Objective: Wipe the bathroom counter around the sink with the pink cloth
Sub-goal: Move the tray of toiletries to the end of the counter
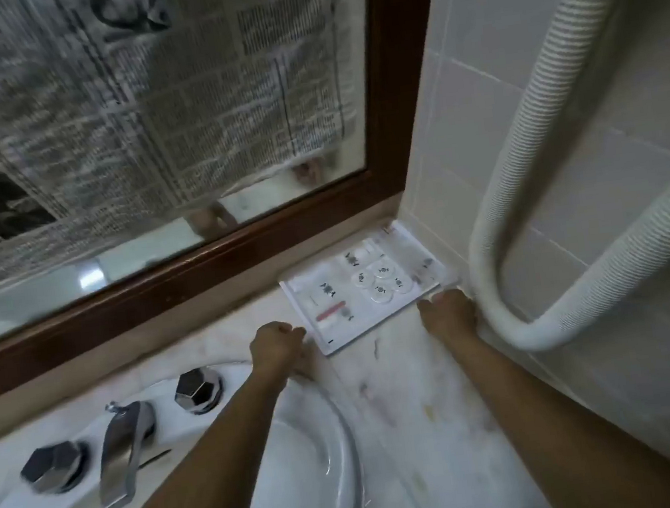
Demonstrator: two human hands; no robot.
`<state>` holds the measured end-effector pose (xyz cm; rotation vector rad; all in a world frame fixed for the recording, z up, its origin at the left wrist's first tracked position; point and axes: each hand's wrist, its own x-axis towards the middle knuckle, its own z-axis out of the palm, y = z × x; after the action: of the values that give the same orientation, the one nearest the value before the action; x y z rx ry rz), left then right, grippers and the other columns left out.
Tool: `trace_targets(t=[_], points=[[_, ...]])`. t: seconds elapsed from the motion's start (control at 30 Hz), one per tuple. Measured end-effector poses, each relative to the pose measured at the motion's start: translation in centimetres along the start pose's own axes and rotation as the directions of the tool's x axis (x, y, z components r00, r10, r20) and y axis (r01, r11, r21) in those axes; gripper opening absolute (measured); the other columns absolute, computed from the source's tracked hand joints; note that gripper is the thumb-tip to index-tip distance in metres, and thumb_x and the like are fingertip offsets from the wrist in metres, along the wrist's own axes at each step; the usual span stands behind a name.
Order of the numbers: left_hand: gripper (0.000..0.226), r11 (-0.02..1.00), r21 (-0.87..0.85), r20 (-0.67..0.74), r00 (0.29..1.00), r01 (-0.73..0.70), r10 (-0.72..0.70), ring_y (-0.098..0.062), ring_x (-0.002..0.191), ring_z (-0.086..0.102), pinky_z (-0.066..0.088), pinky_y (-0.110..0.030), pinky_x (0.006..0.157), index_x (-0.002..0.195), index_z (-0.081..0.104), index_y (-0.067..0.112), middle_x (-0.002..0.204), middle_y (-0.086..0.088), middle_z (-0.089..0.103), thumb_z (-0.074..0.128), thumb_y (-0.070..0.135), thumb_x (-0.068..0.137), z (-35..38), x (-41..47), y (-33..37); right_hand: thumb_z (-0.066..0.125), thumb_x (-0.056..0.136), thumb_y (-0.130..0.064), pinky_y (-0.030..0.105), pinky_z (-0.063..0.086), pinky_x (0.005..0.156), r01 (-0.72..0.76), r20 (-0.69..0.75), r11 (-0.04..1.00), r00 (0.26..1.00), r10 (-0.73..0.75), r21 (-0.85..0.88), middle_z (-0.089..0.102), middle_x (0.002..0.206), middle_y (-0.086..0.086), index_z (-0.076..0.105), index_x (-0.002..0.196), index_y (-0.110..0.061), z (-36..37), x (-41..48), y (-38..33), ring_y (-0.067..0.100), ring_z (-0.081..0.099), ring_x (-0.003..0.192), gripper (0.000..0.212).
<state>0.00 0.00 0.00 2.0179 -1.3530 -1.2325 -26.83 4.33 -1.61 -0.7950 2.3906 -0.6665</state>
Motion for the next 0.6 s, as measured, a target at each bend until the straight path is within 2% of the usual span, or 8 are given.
trace_targets(t=[0.13, 0.23, 0.3, 0.4, 0.43, 0.47, 0.53, 0.6], points=[[0.029, 0.997, 0.079, 0.031, 0.999, 0.021, -0.024, -0.032, 0.083, 0.069, 0.049, -0.033, 0.071, 0.088, 0.076, -0.004, 0.088, -0.020, 0.077, 0.074, 0.025, 0.088, 1.4, 0.8, 1.2, 0.073, 0.088, -0.033, 0.033, 0.055, 0.089, -0.154, 0.025, 0.982, 0.988, 0.152, 0.108, 0.076, 0.116, 0.019, 0.075, 0.110, 0.001, 1.5, 1.7, -1.2, 0.033, 0.071, 0.113, 0.039], [0.026, 0.994, 0.108, 0.044, 0.999, 0.020, -0.025, -0.031, 0.081, 0.066, 0.045, -0.030, 0.065, 0.076, 0.071, 0.001, 0.082, -0.016, 0.073, 0.079, 0.025, 0.085, 2.4, 1.2, 1.5, 0.077, 0.081, -0.027, 0.032, 0.057, 0.081, -0.205, 0.070, 0.970, 0.978, 0.198, 0.129, 0.078, 0.106, 0.019, 0.075, 0.101, 0.000, 2.5, 2.3, -1.7, 0.033, 0.074, 0.105, 0.034], [0.026, 0.994, 0.096, 0.030, 0.998, 0.045, -0.048, -0.027, 0.077, 0.062, 0.041, -0.028, 0.058, 0.066, 0.061, 0.011, 0.078, -0.011, 0.068, 0.079, 0.018, 0.084, 2.5, 1.0, 1.4, 0.082, 0.078, -0.025, 0.028, 0.052, 0.073, -0.211, 0.090, 0.968, 0.976, 0.200, 0.136, 0.075, 0.097, 0.013, 0.069, 0.093, -0.005, 2.4, 2.1, -2.0, 0.031, 0.075, 0.103, 0.028], [0.025, 0.995, 0.021, 0.022, 0.995, 0.094, -0.095, -0.027, 0.074, 0.061, 0.044, -0.028, 0.059, 0.067, 0.058, 0.013, 0.077, -0.009, 0.067, 0.078, 0.011, 0.082, 2.2, 0.2, 0.6, 0.083, 0.073, -0.025, 0.023, 0.046, 0.057, -0.208, 0.126, 0.967, 0.974, 0.191, 0.144, 0.064, 0.072, 0.002, 0.066, 0.083, -0.004, 2.4, 1.6, -1.6, 0.024, 0.070, 0.082, 0.029], [0.025, 0.995, 0.001, 0.024, 0.995, 0.101, -0.101, -0.026, 0.072, 0.060, 0.043, -0.027, 0.058, 0.068, 0.058, 0.012, 0.075, -0.009, 0.066, 0.078, 0.010, 0.081, 1.8, -0.2, 0.2, 0.082, 0.067, -0.024, 0.026, 0.053, 0.057, -0.217, 0.138, 0.958, 0.972, 0.193, 0.190, 0.067, 0.066, 0.001, 0.069, 0.080, 0.000, 2.5, 1.3, -1.1, 0.022, 0.071, 0.076, 0.030], [0.024, 0.994, -0.019, 0.033, 0.994, 0.104, -0.103, -0.025, 0.068, 0.059, 0.042, -0.026, 0.056, 0.069, 0.057, 0.011, 0.072, -0.008, 0.064, 0.078, 0.008, 0.081, 1.3, -0.7, -0.1, 0.081, 0.064, -0.021, 0.033, 0.061, 0.065, -0.243, 0.148, 0.930, 0.967, 0.208, 0.276, 0.071, 0.063, 0.002, 0.072, 0.077, 0.003, 2.5, 0.6, -0.7, 0.023, 0.073, 0.072, 0.029], [0.024, 0.993, -0.054, 0.061, 0.992, 0.109, -0.106, -0.022, 0.060, 0.056, 0.038, -0.023, 0.048, 0.070, 0.056, 0.011, 0.067, -0.006, 0.062, 0.076, 0.005, 0.081, 0.1, -1.8, -0.8, 0.080, 0.072, -0.008, 0.041, 0.065, 0.079, -0.297, 0.201, 0.832, 0.953, 0.227, 0.469, 0.072, 0.059, 0.007, 0.070, 0.070, 0.003, 2.4, -1.5, 0.1, 0.025, 0.074, 0.064, 0.015], [0.026, 0.990, -0.086, 0.069, 0.992, 0.116, -0.110, -0.022, 0.059, 0.056, 0.041, -0.023, 0.051, 0.068, 0.055, 0.012, 0.067, -0.007, 0.062, 0.076, 0.004, 0.080, -1.3, -3.3, -1.8, 0.076, 0.083, 0.002, 0.040, 0.065, 0.077, -0.311, 0.230, 0.772, 0.949, 0.217, 0.555, 0.072, 0.065, 0.012, 0.068, 0.070, 0.001, 2.4, -3.9, 0.8, 0.025, 0.072, 0.061, 0.016]])
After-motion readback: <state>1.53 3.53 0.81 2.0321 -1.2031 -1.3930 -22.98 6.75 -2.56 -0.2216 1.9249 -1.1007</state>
